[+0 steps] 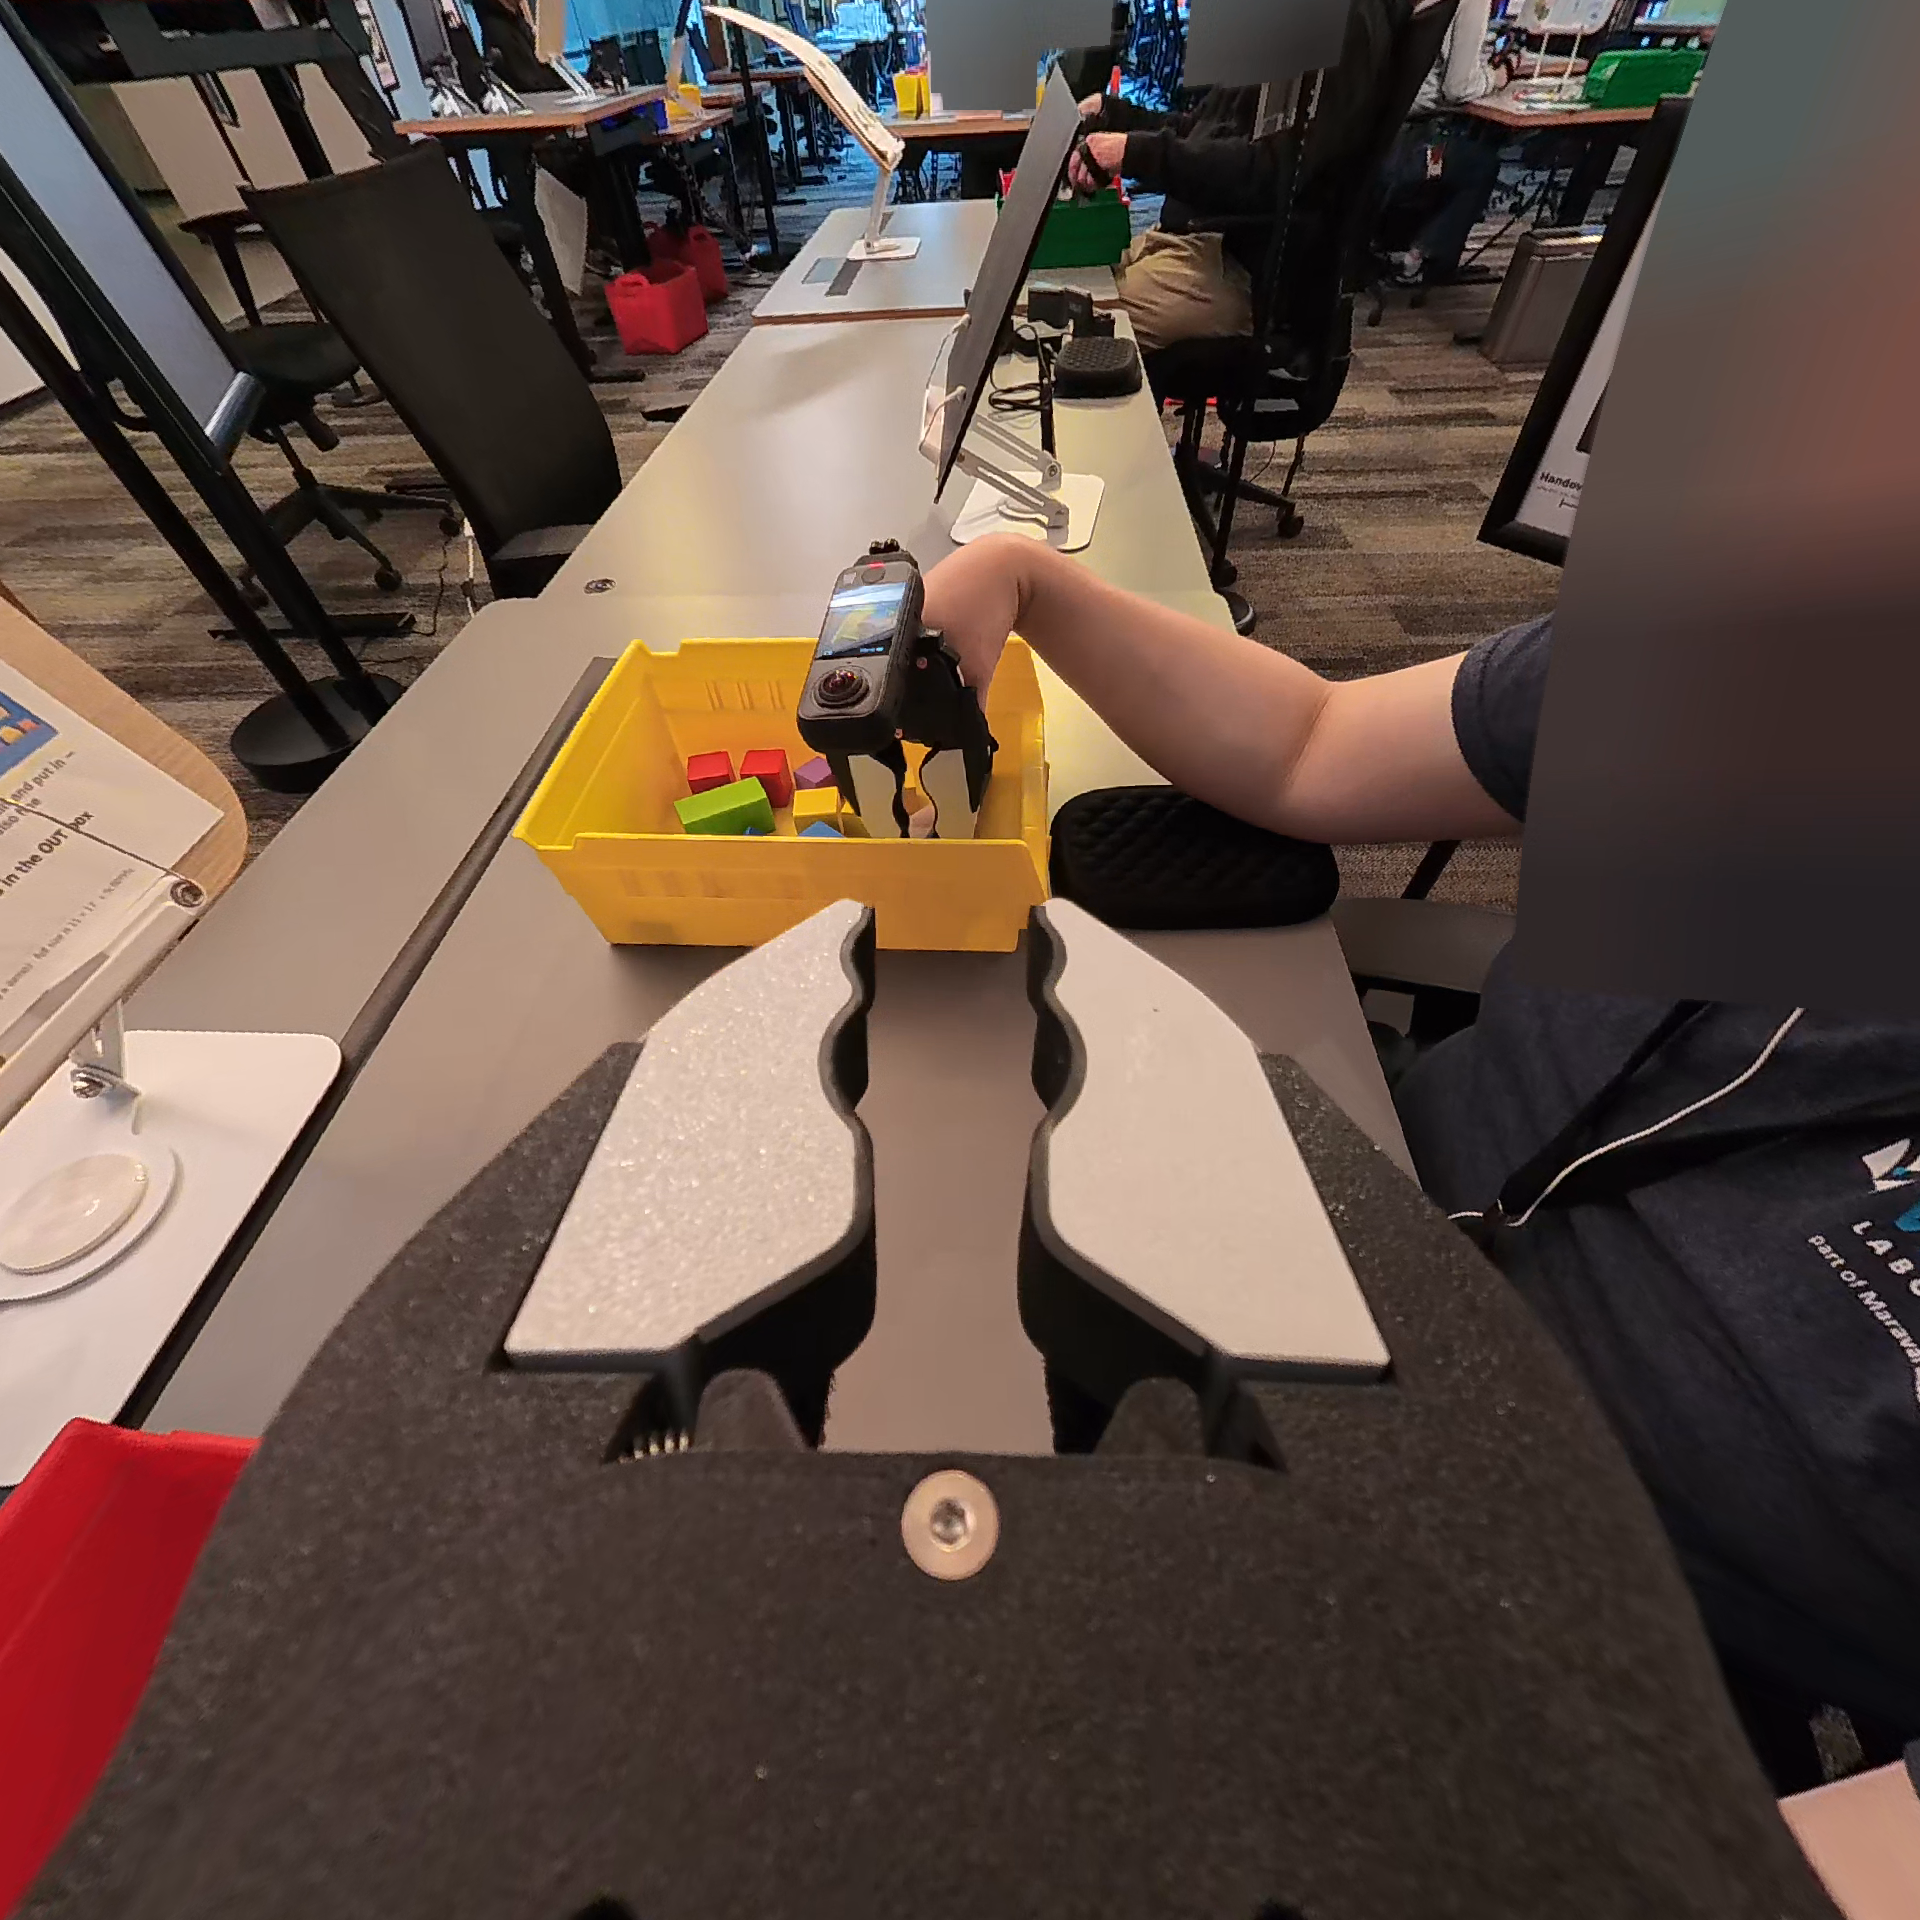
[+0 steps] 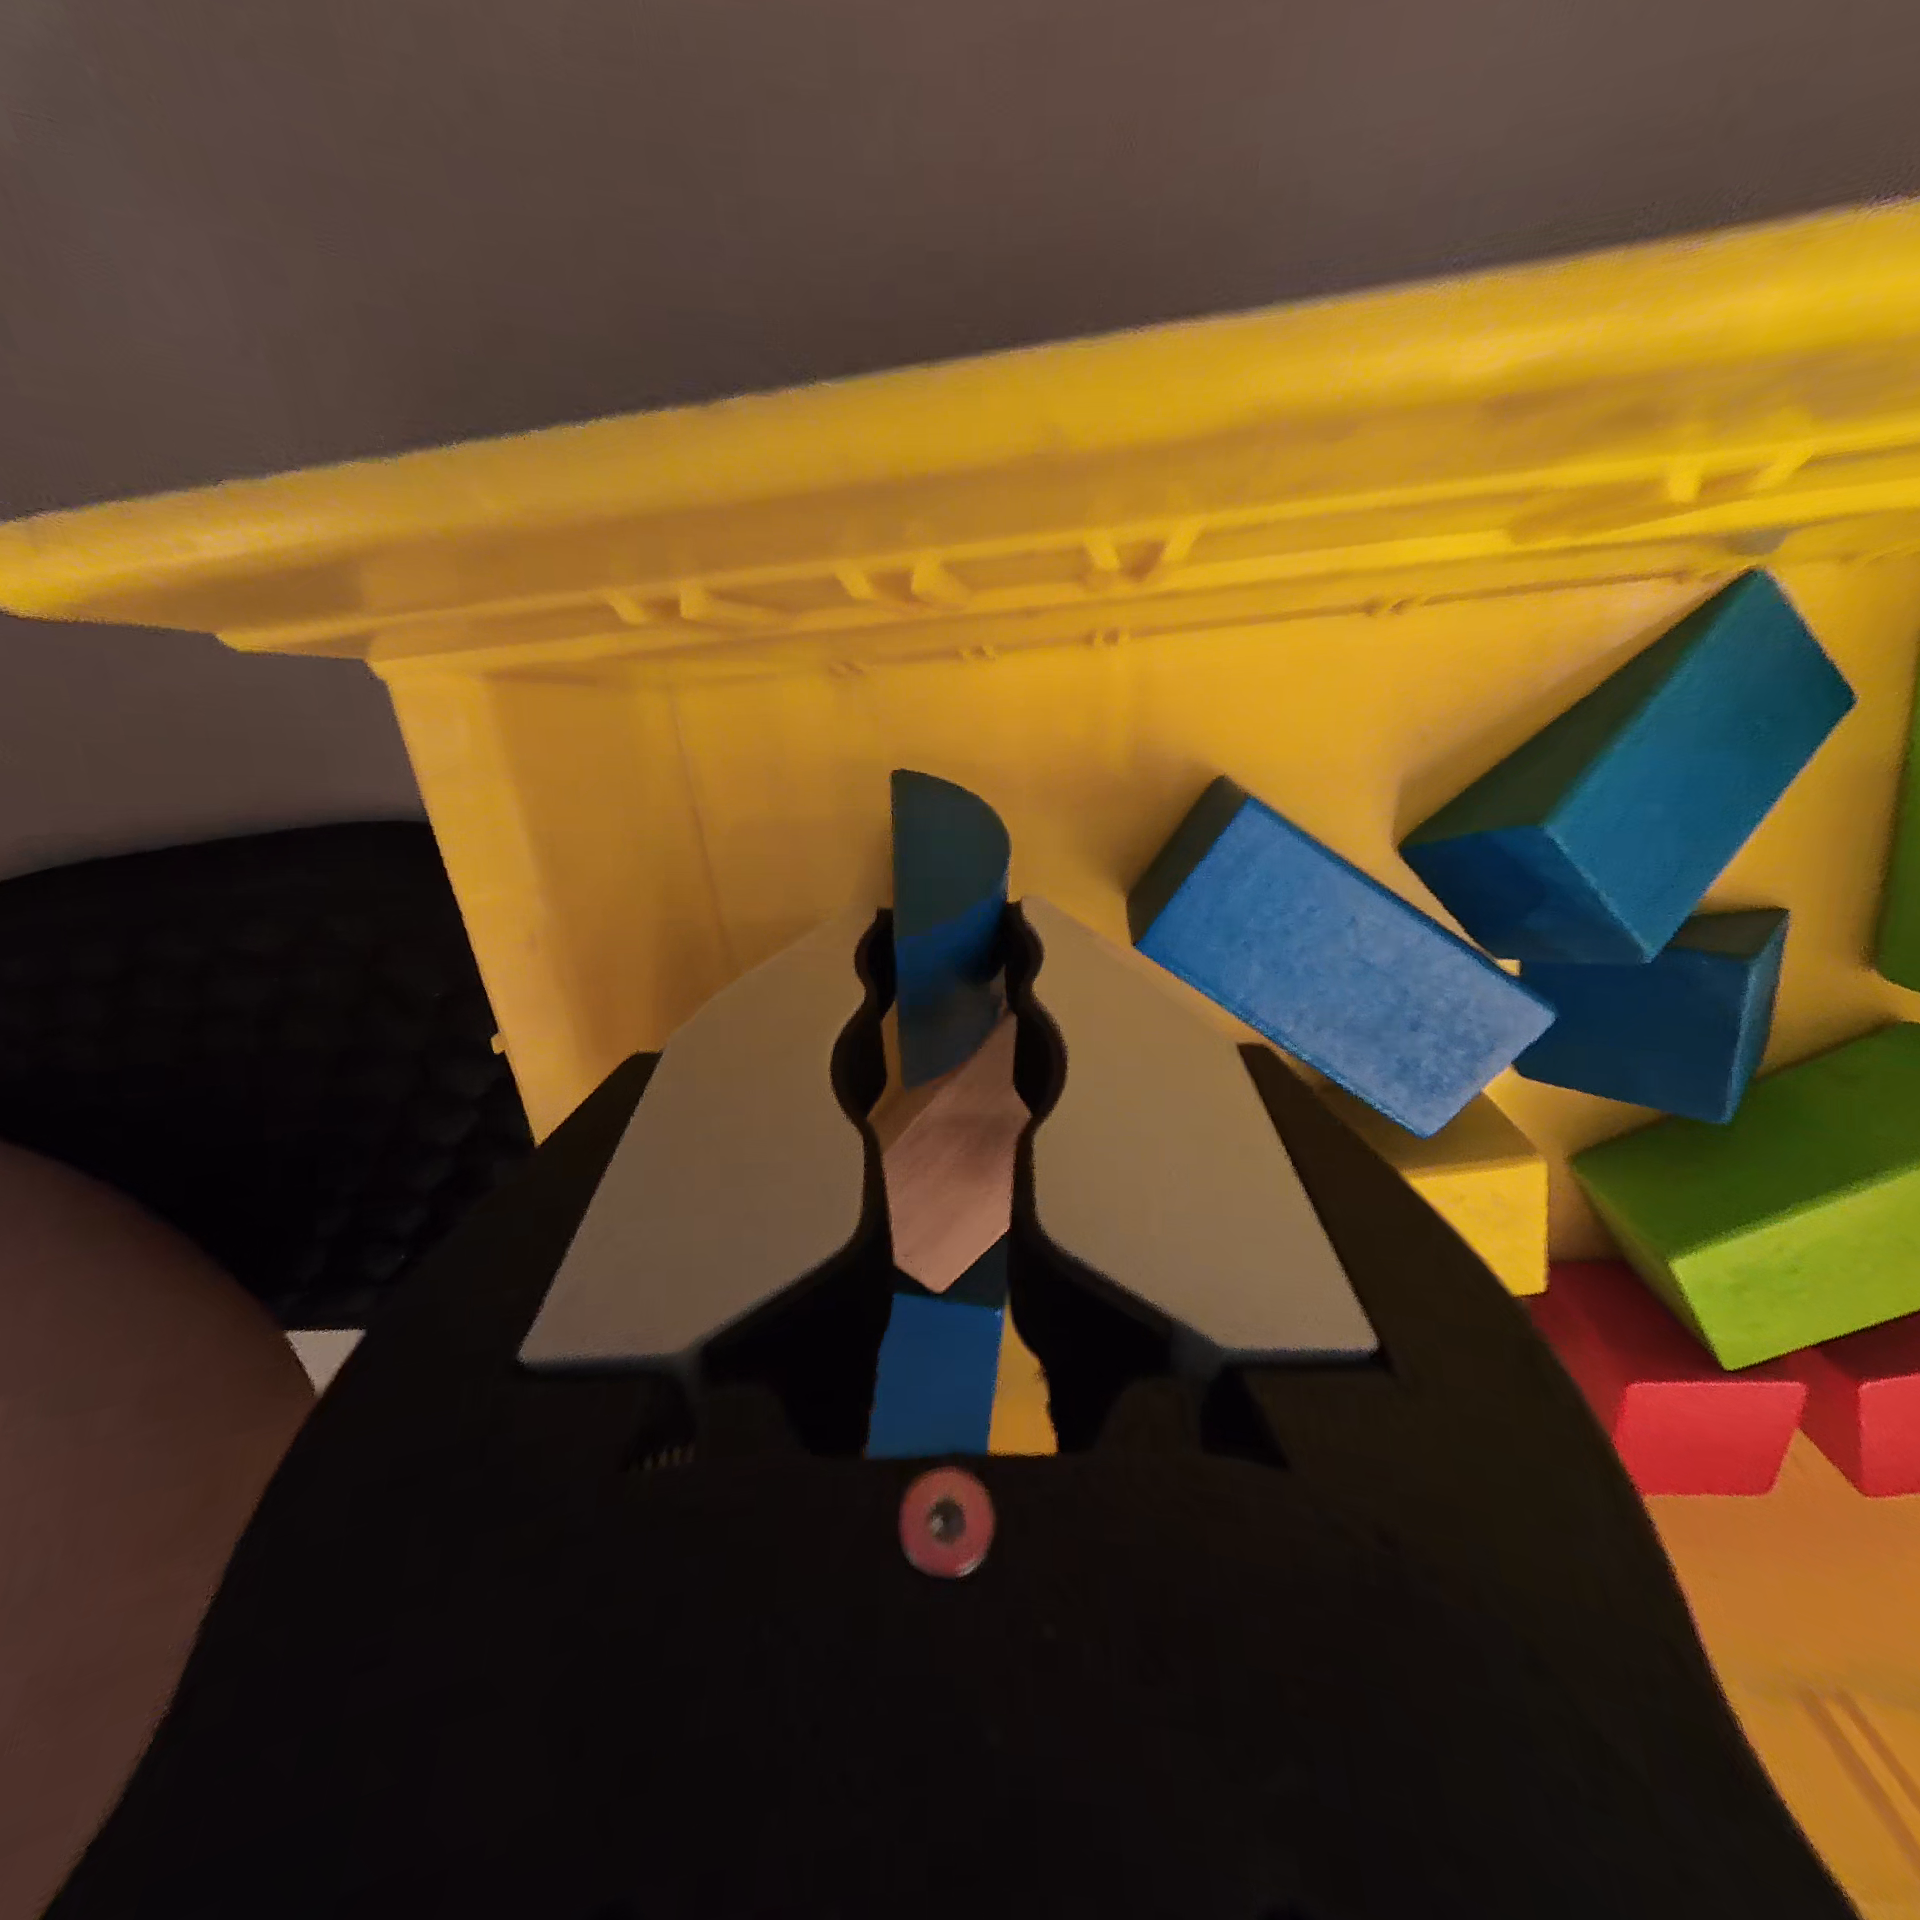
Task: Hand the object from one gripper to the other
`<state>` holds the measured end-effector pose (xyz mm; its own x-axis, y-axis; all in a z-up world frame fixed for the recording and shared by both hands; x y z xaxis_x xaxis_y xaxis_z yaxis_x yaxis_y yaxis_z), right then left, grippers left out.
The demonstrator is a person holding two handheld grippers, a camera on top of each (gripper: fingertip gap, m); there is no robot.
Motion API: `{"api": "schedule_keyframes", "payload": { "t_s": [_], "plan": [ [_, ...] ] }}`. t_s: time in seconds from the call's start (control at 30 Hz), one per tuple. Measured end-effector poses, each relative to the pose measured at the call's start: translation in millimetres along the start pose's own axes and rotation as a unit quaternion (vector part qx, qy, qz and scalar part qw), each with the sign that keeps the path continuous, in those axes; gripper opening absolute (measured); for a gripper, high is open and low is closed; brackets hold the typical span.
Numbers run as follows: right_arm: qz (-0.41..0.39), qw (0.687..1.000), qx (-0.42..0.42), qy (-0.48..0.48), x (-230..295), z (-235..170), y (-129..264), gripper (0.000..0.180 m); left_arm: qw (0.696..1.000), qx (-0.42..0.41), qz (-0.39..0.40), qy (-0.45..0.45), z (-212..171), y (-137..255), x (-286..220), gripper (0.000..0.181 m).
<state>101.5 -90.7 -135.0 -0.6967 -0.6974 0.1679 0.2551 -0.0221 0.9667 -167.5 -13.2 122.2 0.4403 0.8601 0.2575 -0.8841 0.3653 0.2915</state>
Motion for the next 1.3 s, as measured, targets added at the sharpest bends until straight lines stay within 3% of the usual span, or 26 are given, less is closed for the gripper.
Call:
{"api": "schedule_keyframes", "payload": {
  "t_s": [0.13, 0.47, 0.9, 1.3],
  "plan": [
    [-0.031, 0.999, -0.022, 0.024, -7.6, 9.8, 2.2, 0.021, 1.0, 0.008, -0.003, 0.002, -2.7, -1.7, -0.9, 0.027],
    [0.009, 0.995, -0.087, 0.038, -6.9, 21.5, -1.8, 0.021, 1.0, 0.015, -0.011, 0.002, -4.9, -4.0, -3.2, 0.027],
    [-0.011, 1.0, -0.02, 0.004, -7.6, 8.8, -2.8, 0.021, 0.999, 0.033, -0.021, 0.001, -10.3, -9.1, -6.4, 0.027],
    [0.0, 1.0, -0.028, -0.01, -9.1, 7.5, -4.0, 0.022, 0.999, 0.043, -0.027, -0.001, -13.5, -9.8, -8.5, 0.027]
  ]
}}
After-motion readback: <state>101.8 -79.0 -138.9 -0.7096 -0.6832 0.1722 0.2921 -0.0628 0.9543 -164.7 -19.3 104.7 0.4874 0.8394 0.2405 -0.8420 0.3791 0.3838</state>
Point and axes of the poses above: each gripper's, where its closed fingertips meet, y back along the fingers, z out of its top, x = y × z across the jaws, the point moved 1 cm from there along y, back along the fingers, and after that the axes turned 13 degrees about -y, right-handed, at the moved point
